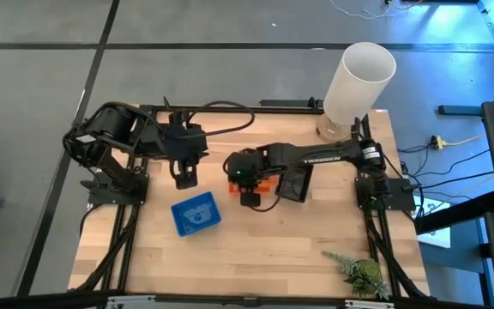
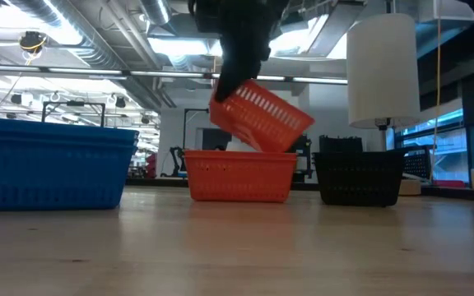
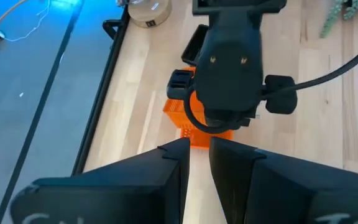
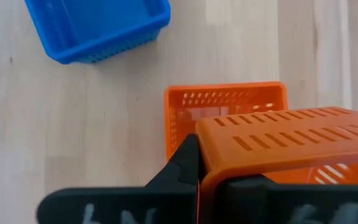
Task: Stack baskets by color
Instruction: Stack the right orange bin on the stacked orange bins, then return to Home Position
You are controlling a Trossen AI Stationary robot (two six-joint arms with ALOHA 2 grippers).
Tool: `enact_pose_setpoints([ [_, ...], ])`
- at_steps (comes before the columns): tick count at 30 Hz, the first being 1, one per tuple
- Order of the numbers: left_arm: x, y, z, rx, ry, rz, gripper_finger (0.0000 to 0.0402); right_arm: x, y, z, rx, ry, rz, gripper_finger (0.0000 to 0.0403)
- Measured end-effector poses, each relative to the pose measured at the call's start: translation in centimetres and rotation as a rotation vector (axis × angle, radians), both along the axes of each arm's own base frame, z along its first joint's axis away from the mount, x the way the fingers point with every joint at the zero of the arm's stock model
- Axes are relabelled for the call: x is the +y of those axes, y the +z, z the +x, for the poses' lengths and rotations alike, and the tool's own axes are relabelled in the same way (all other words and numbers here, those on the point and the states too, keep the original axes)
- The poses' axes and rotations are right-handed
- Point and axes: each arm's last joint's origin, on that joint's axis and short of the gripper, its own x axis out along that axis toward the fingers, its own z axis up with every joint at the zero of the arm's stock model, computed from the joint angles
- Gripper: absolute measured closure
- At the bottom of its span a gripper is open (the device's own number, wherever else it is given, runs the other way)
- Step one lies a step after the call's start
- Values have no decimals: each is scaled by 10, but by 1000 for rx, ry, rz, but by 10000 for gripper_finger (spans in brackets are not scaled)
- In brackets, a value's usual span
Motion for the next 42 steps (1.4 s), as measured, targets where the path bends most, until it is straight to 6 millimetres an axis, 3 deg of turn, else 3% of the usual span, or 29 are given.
enact_pose_setpoints([
  [8, 0, 0, 0, 7, -15, 14, 347, 0, -27, 8, 72, 27, 1, 403],
  [13, 0, 0, 0, 7, -15, 15, 347, -1, -29, 10, 71, 21, 2, 395],
  [24, 0, 0, 0, 7, -16, 14, 347, -2, -22, 7, 95, 20, 11, 294],
  [28, 0, 0, 0, 7, -16, 13, 347, -2, 5, 0, 142, 31, 6, 284],
  [33, -7, 4, -9, -2, -89, -22, 347, -2, 57, -22, 177, 82, -13, 286],
  [42, -23, 14, -34, -61, -148, -36, 347, 14, 149, -91, 37, 83, 72, 286],
])
